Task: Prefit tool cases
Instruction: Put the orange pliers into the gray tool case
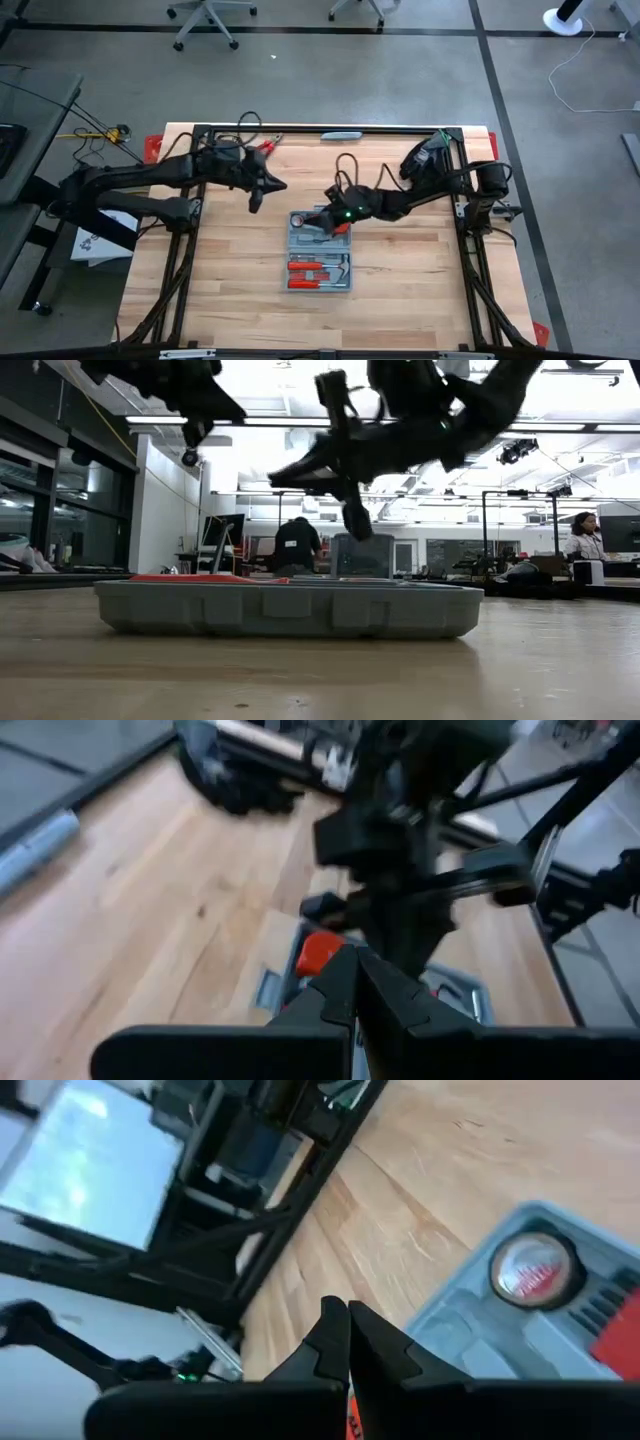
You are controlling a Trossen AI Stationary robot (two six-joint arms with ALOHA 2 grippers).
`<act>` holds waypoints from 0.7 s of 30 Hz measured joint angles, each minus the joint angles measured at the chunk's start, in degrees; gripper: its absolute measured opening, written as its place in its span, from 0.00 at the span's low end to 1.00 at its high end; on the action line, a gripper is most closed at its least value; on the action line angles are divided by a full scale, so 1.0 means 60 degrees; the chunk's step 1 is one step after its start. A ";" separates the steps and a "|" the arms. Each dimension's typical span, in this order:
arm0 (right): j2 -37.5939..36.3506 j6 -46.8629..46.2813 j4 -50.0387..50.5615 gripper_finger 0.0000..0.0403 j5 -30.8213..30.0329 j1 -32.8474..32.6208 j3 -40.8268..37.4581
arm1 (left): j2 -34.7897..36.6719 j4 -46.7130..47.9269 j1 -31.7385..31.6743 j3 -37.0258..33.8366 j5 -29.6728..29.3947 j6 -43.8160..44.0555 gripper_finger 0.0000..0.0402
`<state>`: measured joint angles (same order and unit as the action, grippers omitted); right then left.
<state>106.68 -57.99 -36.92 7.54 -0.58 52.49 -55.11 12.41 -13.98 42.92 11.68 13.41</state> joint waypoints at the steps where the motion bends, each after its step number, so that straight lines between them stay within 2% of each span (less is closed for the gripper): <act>1: 0.0020 -0.0181 -0.0319 0.00 -0.0037 0.0002 -0.0239 | 0.0141 0.0027 -0.0002 0.0000 -0.0019 -0.0001 0.00; 5: 0.0417 -0.0957 -0.1060 0.00 -0.0228 0.0020 -0.1095 | 0.0345 0.0010 -0.0076 0.0000 -0.0077 -0.0076 0.00; 10: 0.0309 -0.1282 -0.2385 0.00 -0.0070 0.0094 -0.1397 | 0.0016 0.0092 -0.0178 0.0000 -0.0100 -0.0076 0.00; 14: 0.0020 -0.0792 -0.2196 0.00 -0.0135 -0.0104 -0.0674 | -0.0295 0.0076 -0.0175 0.0000 -0.0091 -0.0029 0.00; 18: 0.0633 -0.0077 -0.0493 0.00 -0.0246 -0.0306 -0.0172 | -0.0598 0.0000 -0.0175 0.0000 -0.0078 -0.0005 0.00; 21: 0.1328 -0.0622 -0.1091 0.00 0.0281 -0.0133 -0.0139 | -0.0774 -0.0037 -0.0175 0.0000 -0.0068 -0.0007 0.00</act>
<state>114.65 -61.73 -43.46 9.22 -1.38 51.66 -59.75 12.19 -15.03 42.92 11.27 13.37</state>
